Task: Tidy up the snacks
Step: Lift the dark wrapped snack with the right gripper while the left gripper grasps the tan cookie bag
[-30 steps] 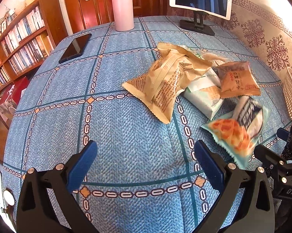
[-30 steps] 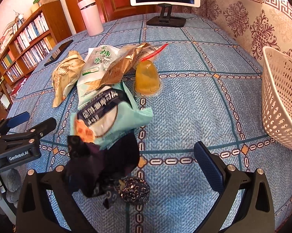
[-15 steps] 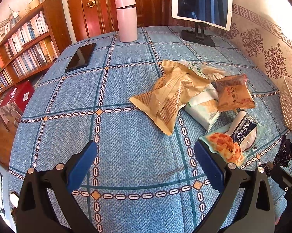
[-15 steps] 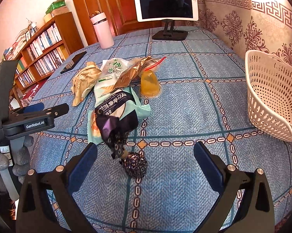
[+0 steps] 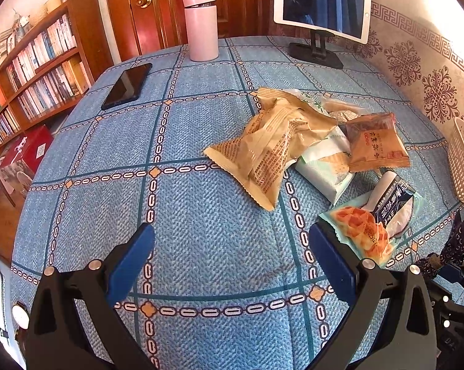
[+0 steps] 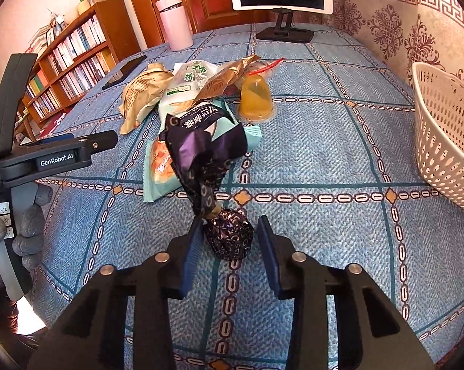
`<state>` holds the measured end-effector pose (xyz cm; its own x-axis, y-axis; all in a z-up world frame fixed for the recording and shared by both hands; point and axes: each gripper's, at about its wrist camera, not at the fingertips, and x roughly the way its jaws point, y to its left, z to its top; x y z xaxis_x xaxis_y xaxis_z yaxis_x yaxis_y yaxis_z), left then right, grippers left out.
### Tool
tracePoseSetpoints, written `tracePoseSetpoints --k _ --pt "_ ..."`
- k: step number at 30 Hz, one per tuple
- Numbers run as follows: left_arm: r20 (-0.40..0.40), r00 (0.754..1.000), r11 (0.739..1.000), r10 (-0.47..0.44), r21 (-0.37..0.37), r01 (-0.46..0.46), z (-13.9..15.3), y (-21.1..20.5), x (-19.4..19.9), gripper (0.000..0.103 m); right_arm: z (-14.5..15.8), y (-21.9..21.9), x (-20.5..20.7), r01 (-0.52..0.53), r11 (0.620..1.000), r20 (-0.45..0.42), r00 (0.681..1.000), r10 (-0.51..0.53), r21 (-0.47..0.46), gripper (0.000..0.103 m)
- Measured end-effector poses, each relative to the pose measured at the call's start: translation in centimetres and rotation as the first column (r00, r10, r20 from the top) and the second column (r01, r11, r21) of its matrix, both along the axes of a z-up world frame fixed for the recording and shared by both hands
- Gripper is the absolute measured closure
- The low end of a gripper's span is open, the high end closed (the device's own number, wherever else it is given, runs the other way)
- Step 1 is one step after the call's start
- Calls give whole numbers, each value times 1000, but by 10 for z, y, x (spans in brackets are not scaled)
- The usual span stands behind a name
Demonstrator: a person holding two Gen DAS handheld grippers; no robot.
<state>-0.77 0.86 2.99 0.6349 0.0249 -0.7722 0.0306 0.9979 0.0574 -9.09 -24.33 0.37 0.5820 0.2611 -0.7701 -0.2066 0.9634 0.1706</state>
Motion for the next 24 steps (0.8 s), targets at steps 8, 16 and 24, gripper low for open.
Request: tracePoseSetpoints --k 8,16,24 --pt "18 1000 1000 -16 13 16 4 -2 11 2 8 -9 2 39 999 14 999 -40 25 72" --pt "45 996 996 -83 31 82 7 -10 44 2 6 -11 9 55 998 -1 998 -55 29 72" --pt "12 992 992 -122 -14 123 -5 -10 76 16 7 -10 25 81 997 -17 997 -81 -7 72"
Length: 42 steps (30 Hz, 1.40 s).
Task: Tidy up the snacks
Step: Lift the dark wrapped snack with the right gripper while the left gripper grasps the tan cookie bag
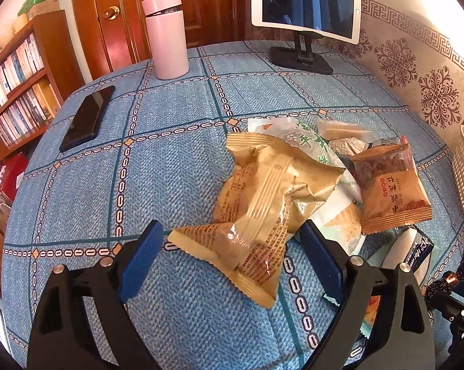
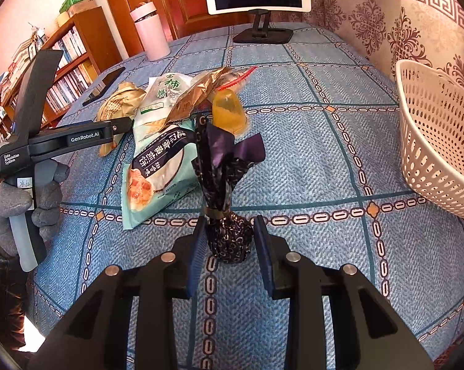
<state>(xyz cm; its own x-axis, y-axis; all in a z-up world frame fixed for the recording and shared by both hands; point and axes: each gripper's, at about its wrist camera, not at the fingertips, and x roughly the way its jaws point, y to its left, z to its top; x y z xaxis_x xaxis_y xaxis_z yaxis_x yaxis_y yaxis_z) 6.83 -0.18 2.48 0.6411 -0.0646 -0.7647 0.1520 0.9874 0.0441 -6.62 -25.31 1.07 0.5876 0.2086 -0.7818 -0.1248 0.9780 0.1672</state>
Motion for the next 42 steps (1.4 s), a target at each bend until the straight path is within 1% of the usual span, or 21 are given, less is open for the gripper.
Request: tracePoseSetpoints --k 4,7,8,11,15,19,22,25,35,42 --pt "15 1000 999 -19 -26 20 -2 2 2 19 -1 3 4 0 1000 -3 1000 0 -15 72" --pt "38 999 999 -27 -34 28 1 4 1 29 -2 5 5 -2 1000 -2 1000 2 -28 72" --pt "45 998 998 -40 -48 43 3 4 0 42 -1 6 6 -3 1000 -2 1000 3 -30 72" --pt "46 998 998 -31 -60 34 7 4 -2 45 -1 5 7 -1 1000 -1 1000 1 -29 72" --pt "40 999 998 -16 -67 19 8 4 -5 47 0 4 9 5 1000 0 1000 -5 -27 72" --pt "41 999 997 1 -72 2 15 6 -11 48 1 5 10 10 999 8 1000 -9 -48 72" --pt "44 999 998 22 -54 -19 21 7 -15 48 3 7 12 12 998 18 1000 -11 -66 72" --pt "54 998 998 21 -55 -18 28 7 -20 48 4 8 12 11 997 27 1000 -9 -73 72" --pt "125 992 998 -35 -49 42 62 -13 -39 48 11 9 13 16 995 54 998 -10 -94 72" --pt "142 987 996 -70 -44 77 74 -32 -43 48 21 3 11 24 996 81 997 -17 -90 72"
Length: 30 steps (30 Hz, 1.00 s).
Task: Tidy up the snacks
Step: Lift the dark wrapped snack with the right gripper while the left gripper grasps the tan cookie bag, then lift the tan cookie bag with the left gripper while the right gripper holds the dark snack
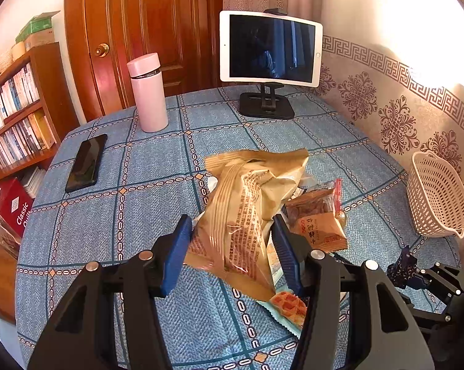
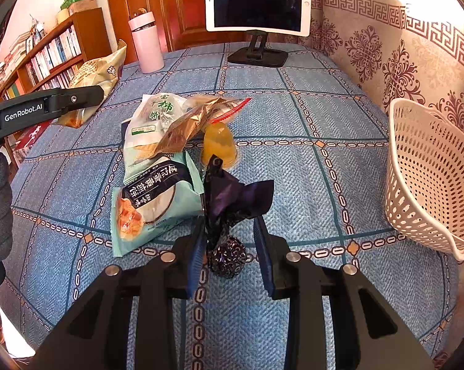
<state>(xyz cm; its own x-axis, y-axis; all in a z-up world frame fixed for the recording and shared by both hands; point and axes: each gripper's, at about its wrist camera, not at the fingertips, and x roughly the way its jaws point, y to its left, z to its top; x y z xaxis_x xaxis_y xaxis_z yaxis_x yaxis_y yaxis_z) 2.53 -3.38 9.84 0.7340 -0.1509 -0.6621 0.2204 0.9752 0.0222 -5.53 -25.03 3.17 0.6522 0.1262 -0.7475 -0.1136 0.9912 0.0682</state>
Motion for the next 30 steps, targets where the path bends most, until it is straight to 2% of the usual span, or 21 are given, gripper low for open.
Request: tracePoseSetpoints --k 12,16,17,18,20,24,28,30 --pt "22 999 999 -42 14 41 11 -27 -3 51 31 -40 -5 83 994 85 992 -88 68 72" --pt "-1 999 999 -32 14 32 5 -27 -1 50 32 -49 -6 99 992 86 991 -106 84 72" --pt "-19 999 999 -31 10 31 3 -25 0 46 32 -50 -6 101 991 84 991 -108 89 72" --pt "-39 999 1000 -25 6 25 -1 -23 2 31 31 -51 -6 101 990 84 991 -109 94 72" --pt "-55 998 1000 -4 9 4 -9 -18 1 17 31 -51 -7 98 990 83 991 -106 98 72" --pt "-125 991 999 38 34 -34 -33 -8 -1 14 30 -50 -7 93 990 82 991 -102 103 72" --pt "-239 968 996 73 -33 -84 -59 4 6 10 28 -46 -7 85 991 77 993 -93 101 72" --pt "-269 958 991 101 -60 -122 -68 9 11 9 28 -43 -7 78 992 80 993 -86 95 72"
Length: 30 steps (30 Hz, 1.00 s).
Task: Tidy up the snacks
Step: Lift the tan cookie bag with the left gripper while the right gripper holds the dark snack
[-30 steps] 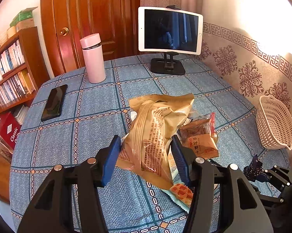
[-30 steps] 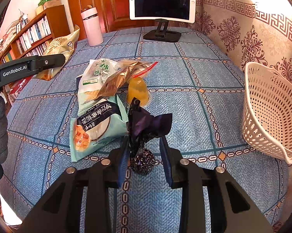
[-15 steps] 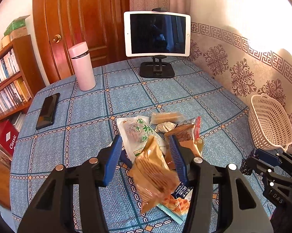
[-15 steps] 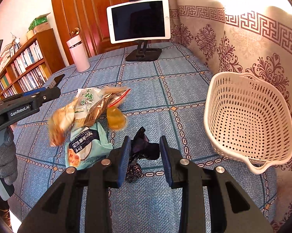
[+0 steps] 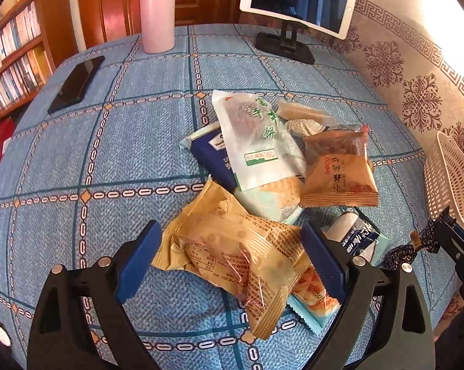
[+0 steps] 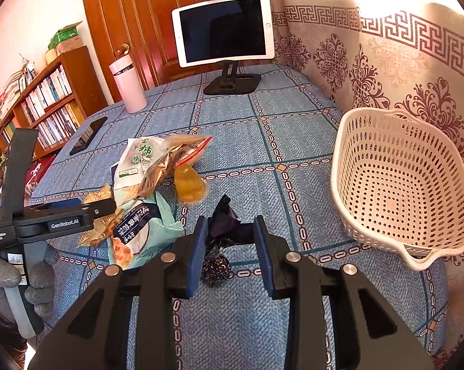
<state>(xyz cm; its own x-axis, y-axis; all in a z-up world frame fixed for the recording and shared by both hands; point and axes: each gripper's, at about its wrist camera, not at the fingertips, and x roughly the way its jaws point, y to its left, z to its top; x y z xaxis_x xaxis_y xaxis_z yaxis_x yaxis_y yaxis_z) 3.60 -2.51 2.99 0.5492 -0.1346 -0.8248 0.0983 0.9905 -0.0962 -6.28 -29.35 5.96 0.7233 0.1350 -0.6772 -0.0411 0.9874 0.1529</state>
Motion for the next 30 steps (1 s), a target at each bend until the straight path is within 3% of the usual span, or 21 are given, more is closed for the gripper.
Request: tracePoseSetpoints --k 6,11,15,21,25,27,30 --pt "-14 999 1000 30 -1 -30 0 0 -6 8 0 0 -2 4 1000 1 1000 -4 3 72" --pt "-75 994 992 84 -86 -90 -1 15 -11 6 -2 2 -1 -6 1000 -3 1000 6 8 72" --pt "-191 973 970 133 -177 -167 -12 28 -7 6 -2 4 -3 -16 1000 -2 1000 16 8 72" --pt "-203 969 963 144 -198 -184 -10 27 -8 6 -3 5 -4 -18 1000 -1 1000 18 15 72" --pt "-227 956 944 188 -226 -239 -9 24 9 6 -3 7 -5 -24 1000 1 1000 24 14 72" --pt "-224 950 939 216 -220 -265 -10 22 16 6 -3 7 -6 -25 1000 2 1000 25 13 72" --pt "-178 965 967 194 -134 -219 -11 10 20 7 -2 4 -6 -16 1000 4 1000 16 16 72"
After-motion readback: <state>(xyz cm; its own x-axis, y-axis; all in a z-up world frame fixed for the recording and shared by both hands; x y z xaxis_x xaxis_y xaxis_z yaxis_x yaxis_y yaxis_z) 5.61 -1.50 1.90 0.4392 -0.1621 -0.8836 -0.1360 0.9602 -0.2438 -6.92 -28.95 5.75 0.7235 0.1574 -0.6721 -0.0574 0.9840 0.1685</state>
